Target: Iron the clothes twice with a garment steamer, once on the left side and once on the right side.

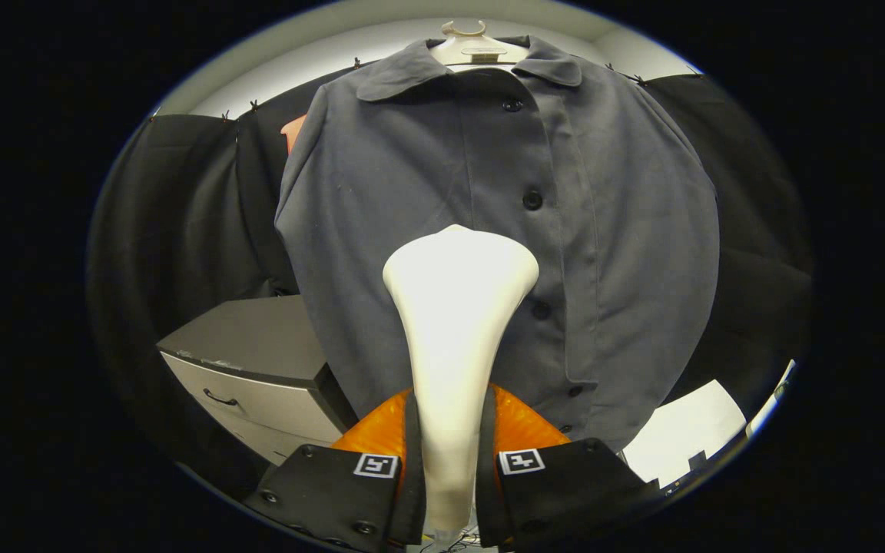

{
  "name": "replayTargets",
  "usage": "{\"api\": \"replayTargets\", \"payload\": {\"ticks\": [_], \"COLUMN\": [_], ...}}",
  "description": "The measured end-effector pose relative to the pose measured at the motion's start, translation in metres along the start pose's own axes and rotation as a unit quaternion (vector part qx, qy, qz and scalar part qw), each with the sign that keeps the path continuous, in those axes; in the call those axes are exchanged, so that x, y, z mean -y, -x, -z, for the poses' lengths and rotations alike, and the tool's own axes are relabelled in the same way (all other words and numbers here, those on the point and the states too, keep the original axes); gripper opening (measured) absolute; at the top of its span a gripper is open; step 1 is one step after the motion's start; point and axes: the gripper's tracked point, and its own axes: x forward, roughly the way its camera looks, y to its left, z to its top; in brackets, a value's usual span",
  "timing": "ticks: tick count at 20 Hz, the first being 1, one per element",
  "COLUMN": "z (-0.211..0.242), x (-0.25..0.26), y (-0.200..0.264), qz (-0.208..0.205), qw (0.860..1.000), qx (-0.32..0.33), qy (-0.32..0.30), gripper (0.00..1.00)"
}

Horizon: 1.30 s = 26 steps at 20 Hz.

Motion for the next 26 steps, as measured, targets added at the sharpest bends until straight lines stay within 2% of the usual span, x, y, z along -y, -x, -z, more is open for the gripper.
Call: {"api": "replayTargets", "payload": {"ticks": [10, 16, 21, 26], "z": [0.085, 0.110, 0.109, 0.071], "x": [0.016, 0.028, 0.031, 0.029], "y": [-0.009, -0.010, 0.000, 0.031], "qz": [0.007, 0.013, 0.007, -0.004], "qw": [0.999, 0.998, 0.998, 0.999], "qx": [-0.049, -0.062, -0.063, -0.039], "qy": [-0.015, -0.009, -0.014, -0.010], "gripper": [0.34, 0.34, 0.34, 0.34]}}
